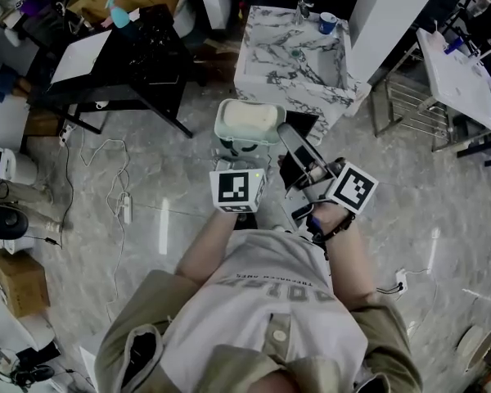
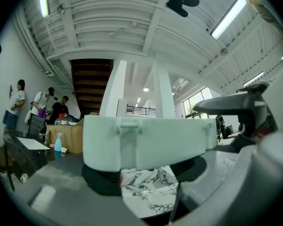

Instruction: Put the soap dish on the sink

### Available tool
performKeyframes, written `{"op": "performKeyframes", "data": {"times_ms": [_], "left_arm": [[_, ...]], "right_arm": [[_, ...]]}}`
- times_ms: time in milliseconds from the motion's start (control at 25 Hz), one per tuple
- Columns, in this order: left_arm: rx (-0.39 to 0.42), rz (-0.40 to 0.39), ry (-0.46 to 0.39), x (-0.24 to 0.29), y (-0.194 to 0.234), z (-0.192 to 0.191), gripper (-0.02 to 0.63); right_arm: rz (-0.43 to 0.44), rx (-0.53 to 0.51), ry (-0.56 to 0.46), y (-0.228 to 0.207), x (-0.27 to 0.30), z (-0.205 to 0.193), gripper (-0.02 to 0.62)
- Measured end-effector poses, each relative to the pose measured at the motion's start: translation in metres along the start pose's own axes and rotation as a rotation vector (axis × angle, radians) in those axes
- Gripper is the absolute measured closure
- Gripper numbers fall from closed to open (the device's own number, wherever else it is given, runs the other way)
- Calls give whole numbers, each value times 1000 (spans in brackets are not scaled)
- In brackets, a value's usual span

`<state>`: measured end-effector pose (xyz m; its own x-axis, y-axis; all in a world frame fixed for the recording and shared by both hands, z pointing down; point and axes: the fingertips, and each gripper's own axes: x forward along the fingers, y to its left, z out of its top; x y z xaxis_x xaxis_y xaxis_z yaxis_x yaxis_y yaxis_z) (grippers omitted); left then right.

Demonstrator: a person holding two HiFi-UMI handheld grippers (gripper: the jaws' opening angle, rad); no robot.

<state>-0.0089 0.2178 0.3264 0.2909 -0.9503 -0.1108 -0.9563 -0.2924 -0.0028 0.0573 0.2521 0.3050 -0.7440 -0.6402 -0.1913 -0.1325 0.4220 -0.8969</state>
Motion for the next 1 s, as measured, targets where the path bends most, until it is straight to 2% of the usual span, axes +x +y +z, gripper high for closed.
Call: {"op": "performKeyframes", "data": {"times_ms": [240, 440, 680, 1000], "left_arm": [[37, -62, 9, 22, 27, -5, 307], [66, -111, 24, 39, 46, -11, 307], [78, -166, 48, 53, 68, -23, 307], [127, -317, 118, 63, 87, -45, 316]], "right_arm": [[-19, 35, -45, -13, 41, 0, 358], [-41, 84, -100, -27, 67, 3, 416], [-67, 132, -154, -46, 91, 1, 426], [-138, 230, -236, -71, 117, -3, 449]]}}
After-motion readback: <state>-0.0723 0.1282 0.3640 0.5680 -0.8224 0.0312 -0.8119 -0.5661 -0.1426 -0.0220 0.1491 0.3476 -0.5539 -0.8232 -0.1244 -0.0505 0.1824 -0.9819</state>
